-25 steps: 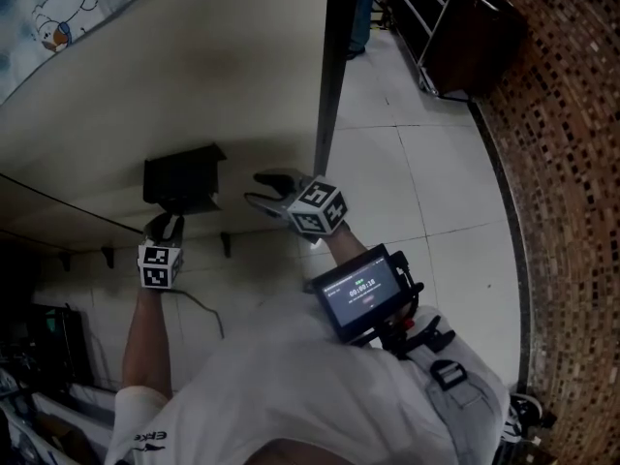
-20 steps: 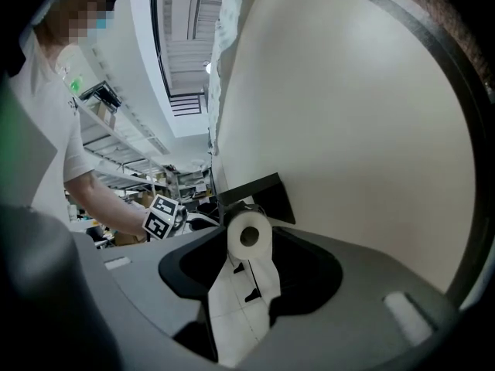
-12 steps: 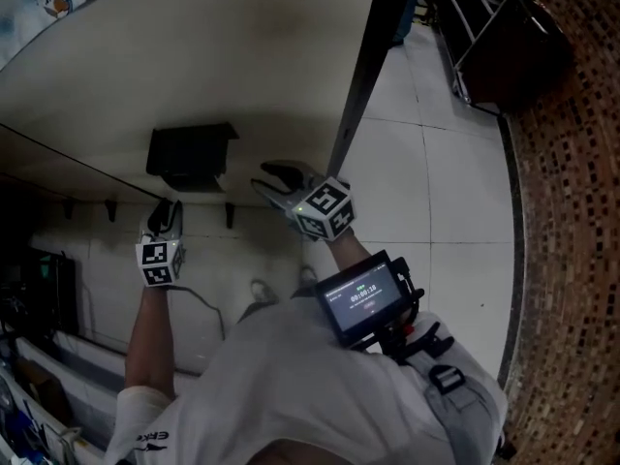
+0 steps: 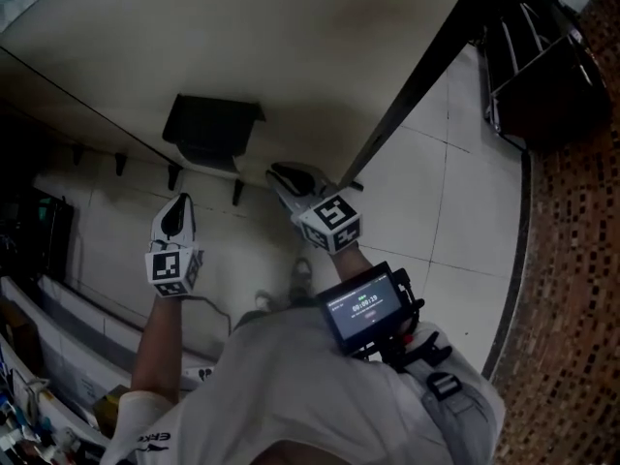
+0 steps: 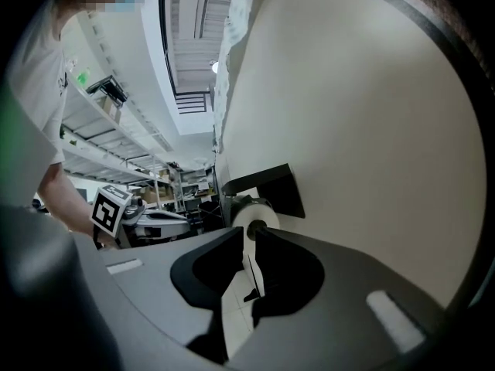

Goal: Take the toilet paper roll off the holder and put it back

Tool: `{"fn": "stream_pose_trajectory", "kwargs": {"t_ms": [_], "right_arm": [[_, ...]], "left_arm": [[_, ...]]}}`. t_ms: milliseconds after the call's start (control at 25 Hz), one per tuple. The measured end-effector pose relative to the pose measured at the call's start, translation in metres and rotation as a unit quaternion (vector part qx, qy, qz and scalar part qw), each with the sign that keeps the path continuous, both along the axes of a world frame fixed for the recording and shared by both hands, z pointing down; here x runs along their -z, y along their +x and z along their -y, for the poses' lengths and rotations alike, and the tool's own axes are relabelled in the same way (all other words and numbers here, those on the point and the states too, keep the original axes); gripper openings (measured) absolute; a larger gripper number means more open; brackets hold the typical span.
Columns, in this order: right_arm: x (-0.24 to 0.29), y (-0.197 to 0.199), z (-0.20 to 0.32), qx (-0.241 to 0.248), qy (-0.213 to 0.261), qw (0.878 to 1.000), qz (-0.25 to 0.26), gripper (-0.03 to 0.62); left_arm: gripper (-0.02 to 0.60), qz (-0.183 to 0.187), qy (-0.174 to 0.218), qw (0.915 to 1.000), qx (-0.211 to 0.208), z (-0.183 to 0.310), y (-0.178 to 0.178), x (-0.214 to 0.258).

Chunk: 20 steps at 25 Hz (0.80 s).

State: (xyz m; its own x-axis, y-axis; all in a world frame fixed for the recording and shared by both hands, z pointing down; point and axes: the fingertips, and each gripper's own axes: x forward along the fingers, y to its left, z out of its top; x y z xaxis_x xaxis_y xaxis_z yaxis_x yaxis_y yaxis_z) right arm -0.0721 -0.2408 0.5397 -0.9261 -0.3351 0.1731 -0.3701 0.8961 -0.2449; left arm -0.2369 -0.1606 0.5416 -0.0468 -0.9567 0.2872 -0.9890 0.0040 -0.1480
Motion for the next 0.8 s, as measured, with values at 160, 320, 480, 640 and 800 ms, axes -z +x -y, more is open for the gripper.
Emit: {"fn": "stream_pose_trajectory", "kwargs": {"t_ms": [160, 320, 480, 640, 800], "right_arm": [[0.006, -0.001, -0.015, -0.002, 0.008, 1.000, -0.006, 0.045], [0.014, 0.002, -0.028, -0.022, 0.020, 0.999, -0.017, 0.019], [0.029, 0.007, -0.069, -0.040, 0.035, 0.998, -0.032, 0.015], [0.047, 0.017, -0.116, -0.046, 0.053, 0.997, -0.035, 0.014], [0.059, 0.032, -0.162, -0.062, 0.062, 0.996, -0.034, 0.014]], "left_arm": [[0.003, -0.032, 0.021, 0.9993, 0.004, -0.010, 0.009, 0.012], [0.002, -0.049, 0.031, 0.9983, -0.001, -0.027, 0.018, 0.017], [0.002, -0.067, 0.055, 0.9962, -0.007, -0.070, 0.028, 0.029], [0.002, -0.079, 0.079, 0.9937, -0.007, -0.114, 0.035, 0.041], [0.002, -0.087, 0.100, 0.9911, -0.014, -0.154, 0.045, 0.053]]}}
